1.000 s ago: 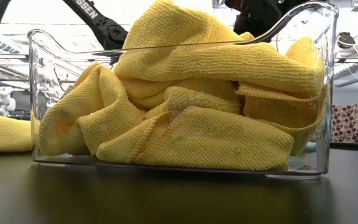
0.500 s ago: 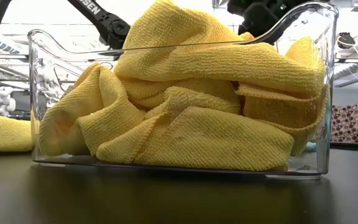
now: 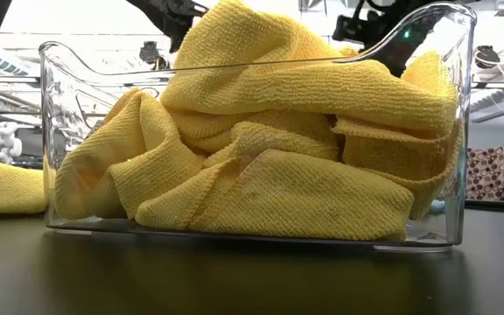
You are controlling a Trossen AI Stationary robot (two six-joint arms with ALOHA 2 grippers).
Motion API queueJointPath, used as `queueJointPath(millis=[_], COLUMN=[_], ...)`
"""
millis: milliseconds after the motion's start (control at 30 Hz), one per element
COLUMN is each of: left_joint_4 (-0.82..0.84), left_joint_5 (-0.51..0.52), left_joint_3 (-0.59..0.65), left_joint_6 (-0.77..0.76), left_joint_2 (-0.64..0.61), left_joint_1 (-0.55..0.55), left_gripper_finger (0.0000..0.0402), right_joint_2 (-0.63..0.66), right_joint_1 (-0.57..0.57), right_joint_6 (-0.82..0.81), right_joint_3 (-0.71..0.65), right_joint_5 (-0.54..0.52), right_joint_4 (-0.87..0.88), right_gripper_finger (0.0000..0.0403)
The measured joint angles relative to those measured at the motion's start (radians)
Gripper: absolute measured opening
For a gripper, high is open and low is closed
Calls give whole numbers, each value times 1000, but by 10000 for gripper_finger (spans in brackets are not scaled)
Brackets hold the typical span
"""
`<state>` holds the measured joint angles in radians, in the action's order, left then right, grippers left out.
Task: Sort microfiber towel by color & place in baskets
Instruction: Put the blue microfiber towel into the top transparent bin
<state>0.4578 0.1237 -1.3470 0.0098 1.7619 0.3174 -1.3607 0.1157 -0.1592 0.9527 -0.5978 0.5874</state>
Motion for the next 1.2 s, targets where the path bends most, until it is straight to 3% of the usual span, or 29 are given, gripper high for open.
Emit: queueJointPath(millis=[200,500,833,1100,1200], left_joint_4=[47,101,197,187,189], left_joint_5=[39,45,45,45,55], left_joint_3=[-27,-31,-31,-31,-30], left_joint_6=[6,-4,-47,-82,-83], left_joint_2=[-57,-229,-360,-354,-348], left_joint_1=[-32,-97,-265,-396,-431], left_gripper_finger=[224,224,224,224,224], right_joint_2=[31,118,223,205,174], right_joint_1=[-50,-190,-478,-679,-721], right_joint_6=[-45,-63,-37,20,42], right_joint_3=[-1,-154,-447,-499,-499], right_joint_5=[-53,-48,233,392,399], right_joint_4=[160,114,-244,-411,-439], right_gripper_finger=[162,217,272,305,314])
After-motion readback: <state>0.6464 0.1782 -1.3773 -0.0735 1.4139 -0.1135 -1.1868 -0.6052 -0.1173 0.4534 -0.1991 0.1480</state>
